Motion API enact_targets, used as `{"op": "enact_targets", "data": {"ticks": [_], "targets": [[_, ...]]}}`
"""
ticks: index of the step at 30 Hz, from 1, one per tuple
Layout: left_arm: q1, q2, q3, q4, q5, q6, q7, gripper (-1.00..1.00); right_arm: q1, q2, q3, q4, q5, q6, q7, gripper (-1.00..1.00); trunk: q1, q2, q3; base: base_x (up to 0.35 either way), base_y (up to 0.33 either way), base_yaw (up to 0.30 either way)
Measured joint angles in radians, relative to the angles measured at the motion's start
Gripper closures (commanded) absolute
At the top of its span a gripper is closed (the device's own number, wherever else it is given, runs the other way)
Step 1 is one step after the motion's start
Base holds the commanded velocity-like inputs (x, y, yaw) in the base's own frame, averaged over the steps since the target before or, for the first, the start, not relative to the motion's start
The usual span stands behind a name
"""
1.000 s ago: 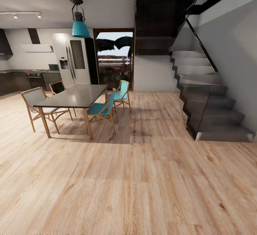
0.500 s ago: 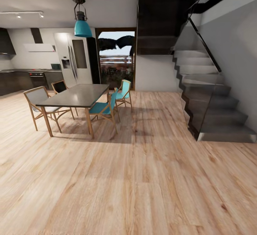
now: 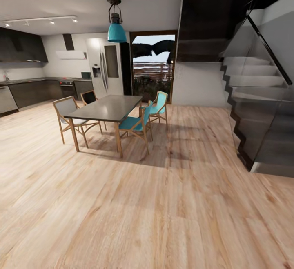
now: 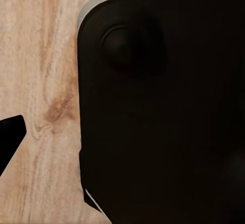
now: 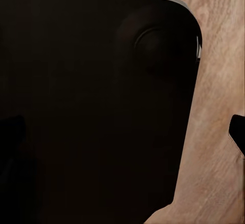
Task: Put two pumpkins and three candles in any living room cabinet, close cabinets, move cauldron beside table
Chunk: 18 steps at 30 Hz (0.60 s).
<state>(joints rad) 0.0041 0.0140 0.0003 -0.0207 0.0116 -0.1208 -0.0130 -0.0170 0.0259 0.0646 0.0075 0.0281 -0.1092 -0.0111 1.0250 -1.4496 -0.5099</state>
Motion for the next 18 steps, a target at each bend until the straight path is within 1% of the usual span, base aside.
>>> {"op": "enact_targets", "data": {"ticks": [8, 18], "targets": [[0.000, 0.012, 0.001, -0.007, -0.006, -0.011, 0.004, -1.00, 0.000, -0.001, 0.001, -0.001, 0.000, 0.001, 0.002, -1.00, 0.000, 0.000, -0.003, 0.001, 0.000, 0.284], [-0.001, 0.012, 0.000, -0.012, -0.006, -0.014, 0.005, -1.00, 0.000, 0.000, 0.001, -0.002, 0.000, 0.000, 0.001, -1.00, 0.000, 0.000, -0.009, 0.000, 0.000, 0.271]]}}
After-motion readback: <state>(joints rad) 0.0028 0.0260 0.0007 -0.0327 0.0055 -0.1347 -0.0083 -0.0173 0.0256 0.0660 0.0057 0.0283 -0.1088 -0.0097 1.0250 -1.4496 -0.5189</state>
